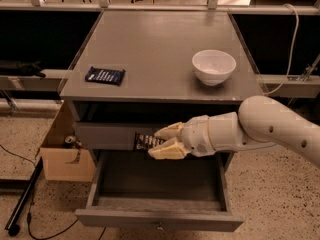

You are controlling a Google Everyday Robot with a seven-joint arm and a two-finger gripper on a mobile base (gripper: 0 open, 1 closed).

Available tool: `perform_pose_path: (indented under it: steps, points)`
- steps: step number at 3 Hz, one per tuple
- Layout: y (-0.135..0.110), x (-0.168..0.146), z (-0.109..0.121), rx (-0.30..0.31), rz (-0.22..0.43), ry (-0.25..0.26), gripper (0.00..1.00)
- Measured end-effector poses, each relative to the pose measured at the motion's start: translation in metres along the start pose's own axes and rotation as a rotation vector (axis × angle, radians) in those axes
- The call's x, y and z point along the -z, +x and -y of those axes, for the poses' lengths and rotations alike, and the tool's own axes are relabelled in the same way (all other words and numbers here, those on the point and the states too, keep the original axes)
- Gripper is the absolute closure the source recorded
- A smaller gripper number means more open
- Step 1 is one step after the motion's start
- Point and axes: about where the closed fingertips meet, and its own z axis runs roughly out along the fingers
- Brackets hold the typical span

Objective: Place rxbar chocolate into middle drawer

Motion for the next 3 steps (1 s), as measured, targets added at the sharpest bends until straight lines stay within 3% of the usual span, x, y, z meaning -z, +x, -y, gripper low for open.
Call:
perform_pose_path:
  steps: [1, 3]
  points:
    - [0.013, -0.010, -0.003, -0.025, -0.003, 0.005, 1.00]
    - [0.073, -0.044, -0.006, -0.140, -0.013, -0.022, 1.00]
